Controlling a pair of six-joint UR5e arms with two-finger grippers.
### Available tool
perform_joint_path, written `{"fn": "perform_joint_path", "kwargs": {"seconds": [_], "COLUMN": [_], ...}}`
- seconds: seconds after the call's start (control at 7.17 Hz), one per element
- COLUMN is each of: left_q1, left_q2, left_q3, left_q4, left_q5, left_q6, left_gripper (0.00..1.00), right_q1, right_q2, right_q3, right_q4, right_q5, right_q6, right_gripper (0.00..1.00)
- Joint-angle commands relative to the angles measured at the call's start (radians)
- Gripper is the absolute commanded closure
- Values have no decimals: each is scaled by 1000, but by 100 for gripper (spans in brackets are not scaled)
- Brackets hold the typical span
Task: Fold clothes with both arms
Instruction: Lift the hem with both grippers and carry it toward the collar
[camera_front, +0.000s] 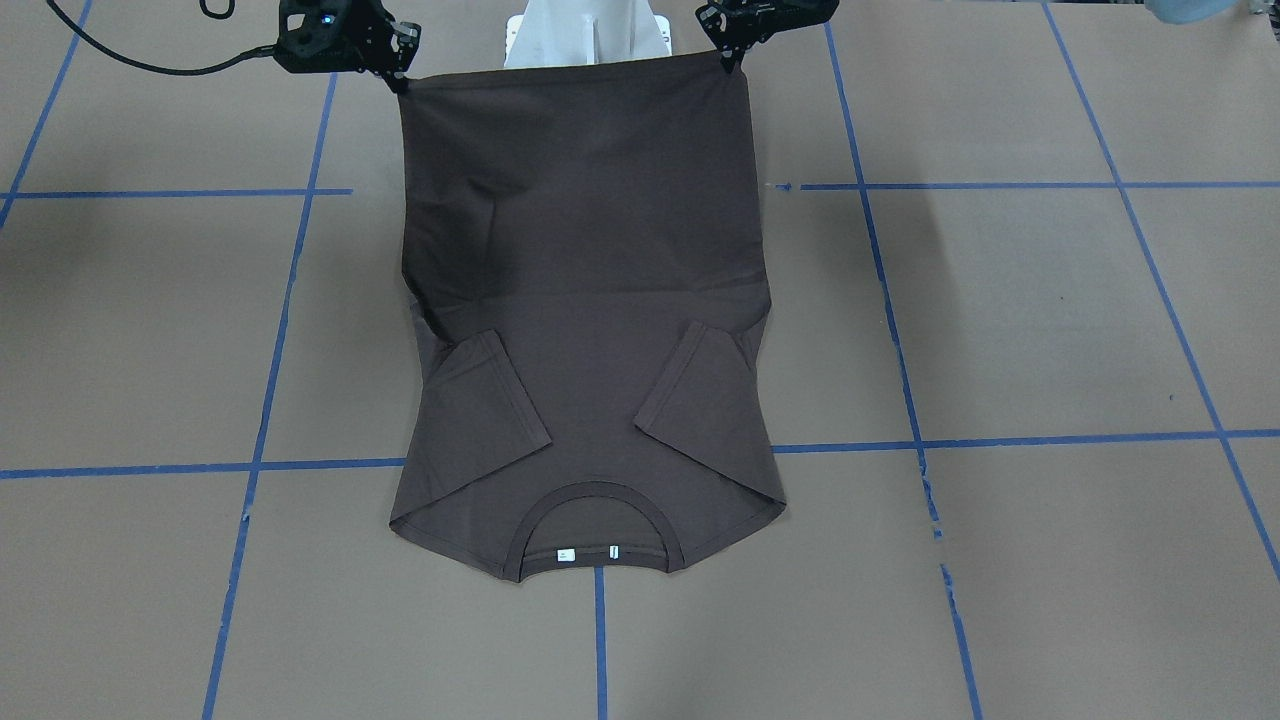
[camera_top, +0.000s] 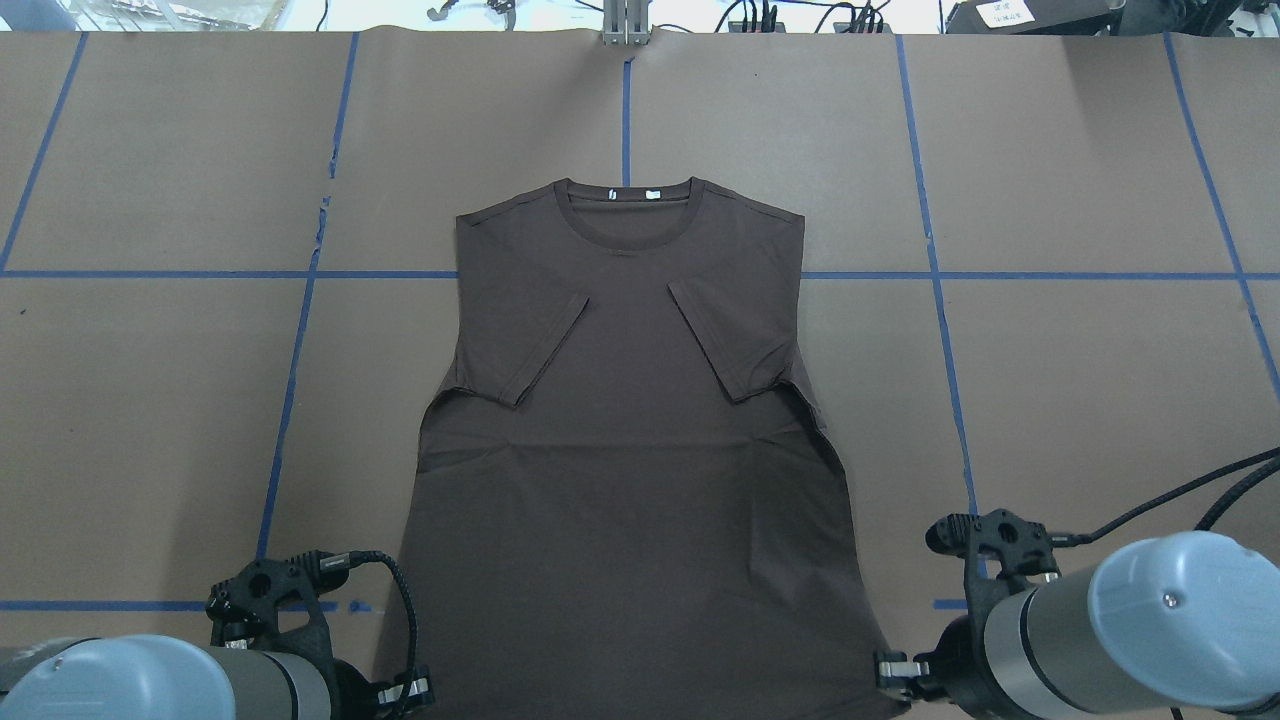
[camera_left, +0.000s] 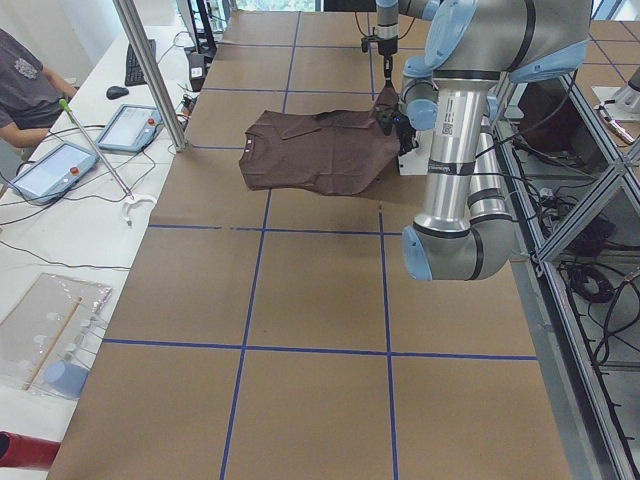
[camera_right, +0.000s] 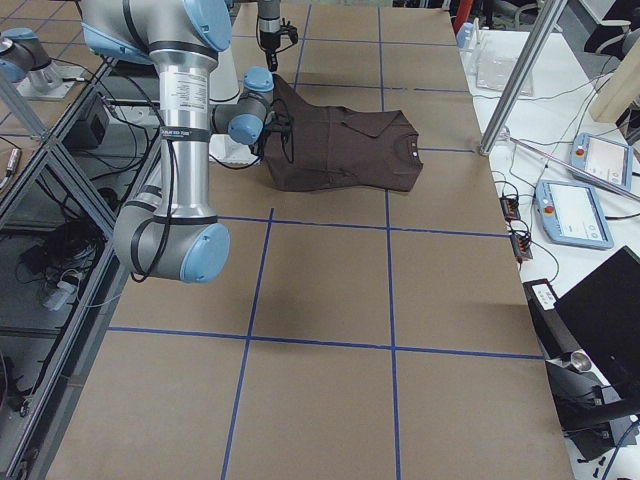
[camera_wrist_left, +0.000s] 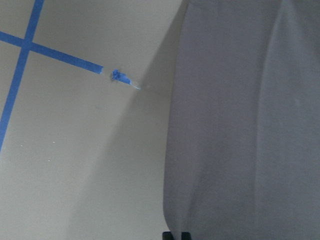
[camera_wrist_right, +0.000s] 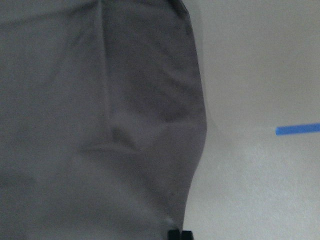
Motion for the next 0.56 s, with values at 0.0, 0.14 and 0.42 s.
{"fn": "perform_joint_path", "kwargs": {"seconds": [0.0, 0.14, 0.42], "left_q1": [-160, -251, -417], "left_q2": [-51, -109, -201], "left_q3": [30, 88, 276], "left_q4": [0, 0, -14], "left_q5": [-3, -18, -77], "left_q6": [131, 217, 360], "left_gripper": [100, 100, 100], "right_q1": [179, 250, 365], "right_q2": [75, 132, 329], "right_q3": [-63, -109, -316], "right_q4": [2, 0, 0], "right_q5": [8, 8, 3], "right_q6": [-100, -145, -147], "right_gripper": [100, 100, 100]}}
